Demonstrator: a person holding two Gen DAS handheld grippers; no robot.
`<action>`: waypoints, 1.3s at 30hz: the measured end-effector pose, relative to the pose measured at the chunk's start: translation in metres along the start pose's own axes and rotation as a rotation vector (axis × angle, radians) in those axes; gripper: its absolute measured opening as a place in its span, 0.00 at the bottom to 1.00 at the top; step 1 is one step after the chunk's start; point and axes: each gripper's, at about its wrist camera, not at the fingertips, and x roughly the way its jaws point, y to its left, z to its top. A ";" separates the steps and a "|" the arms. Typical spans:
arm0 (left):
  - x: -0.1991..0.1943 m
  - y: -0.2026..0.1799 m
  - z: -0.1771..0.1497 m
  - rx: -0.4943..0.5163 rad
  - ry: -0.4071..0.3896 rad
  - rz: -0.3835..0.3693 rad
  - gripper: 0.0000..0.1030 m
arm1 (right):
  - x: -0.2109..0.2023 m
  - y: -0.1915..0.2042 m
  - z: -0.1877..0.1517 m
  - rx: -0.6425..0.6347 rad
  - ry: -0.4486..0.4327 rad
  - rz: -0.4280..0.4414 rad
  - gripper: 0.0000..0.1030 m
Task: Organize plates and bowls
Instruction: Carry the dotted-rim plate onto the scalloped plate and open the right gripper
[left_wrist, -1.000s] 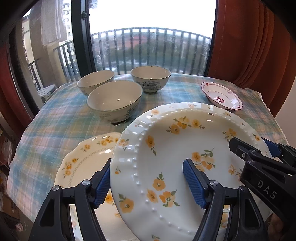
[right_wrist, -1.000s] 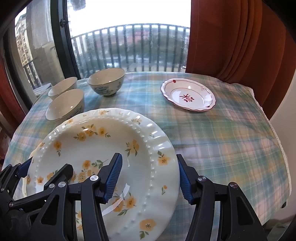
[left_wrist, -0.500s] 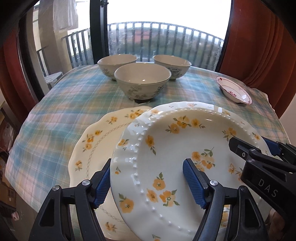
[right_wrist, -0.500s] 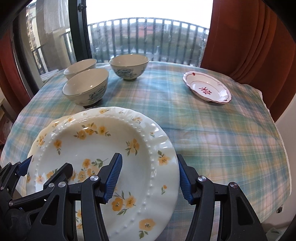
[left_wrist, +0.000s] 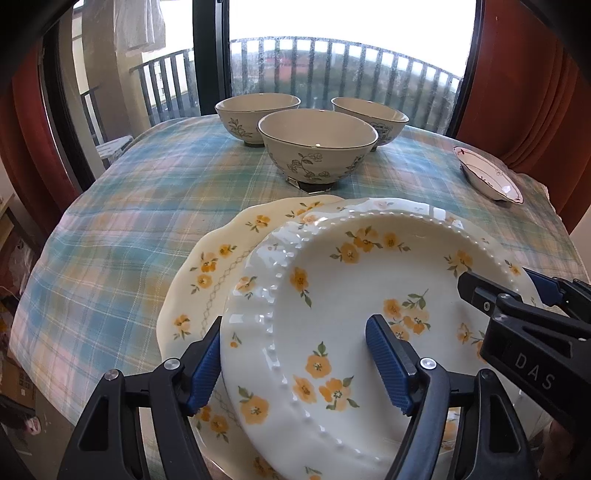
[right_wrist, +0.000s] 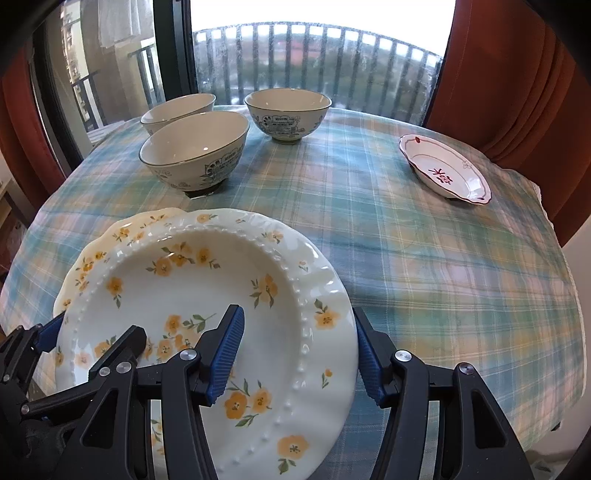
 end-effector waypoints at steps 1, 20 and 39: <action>0.001 0.001 0.000 -0.003 0.004 0.002 0.74 | 0.001 0.002 0.000 -0.004 0.001 -0.001 0.59; 0.015 -0.007 0.001 0.098 -0.055 0.205 0.76 | 0.007 0.008 -0.006 -0.002 0.003 0.069 0.55; 0.004 0.018 0.010 -0.002 -0.021 0.051 0.82 | 0.008 0.003 -0.002 0.003 -0.008 0.070 0.33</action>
